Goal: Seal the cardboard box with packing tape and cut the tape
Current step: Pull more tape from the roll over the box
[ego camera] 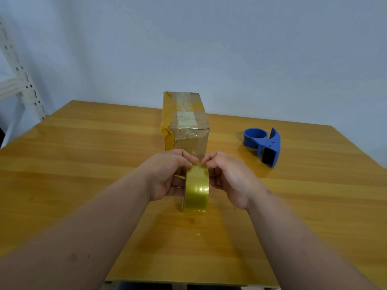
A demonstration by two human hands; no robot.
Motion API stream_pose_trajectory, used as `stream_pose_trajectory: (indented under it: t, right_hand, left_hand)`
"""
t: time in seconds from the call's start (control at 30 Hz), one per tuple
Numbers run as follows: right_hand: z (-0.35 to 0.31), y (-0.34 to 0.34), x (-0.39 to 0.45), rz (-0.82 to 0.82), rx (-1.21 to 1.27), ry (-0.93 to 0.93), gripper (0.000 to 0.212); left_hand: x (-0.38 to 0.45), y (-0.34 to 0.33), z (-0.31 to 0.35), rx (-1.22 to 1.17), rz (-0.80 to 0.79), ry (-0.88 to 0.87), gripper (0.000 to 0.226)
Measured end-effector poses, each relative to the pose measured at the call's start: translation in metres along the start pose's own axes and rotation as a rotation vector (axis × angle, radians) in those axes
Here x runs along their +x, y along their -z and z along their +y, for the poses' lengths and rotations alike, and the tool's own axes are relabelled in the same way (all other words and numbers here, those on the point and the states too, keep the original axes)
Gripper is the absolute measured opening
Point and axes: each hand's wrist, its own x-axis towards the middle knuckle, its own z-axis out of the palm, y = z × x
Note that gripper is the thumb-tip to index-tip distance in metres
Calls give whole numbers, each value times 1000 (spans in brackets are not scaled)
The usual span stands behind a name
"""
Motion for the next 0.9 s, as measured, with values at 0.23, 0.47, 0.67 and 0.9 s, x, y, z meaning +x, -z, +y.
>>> stream_pose_trajectory:
  t: [0.23, 0.47, 0.67, 0.9]
  right_hand:
    - [-2, -6, -4, 125, -109, 85, 24]
    - [0, -8, -3, 131, -81, 41, 17]
    - [5, -8, 0, 134, -4, 17, 9]
    - [12, -4, -3, 73, 16, 29, 47]
  left_hand:
    - [-2, -1, 0, -36, 9, 21, 31]
    - [0, -5, 0, 18, 51, -24, 6]
    - [0, -3, -2, -65, 41, 23, 16]
    - [1, 6, -6, -110, -80, 19, 32]
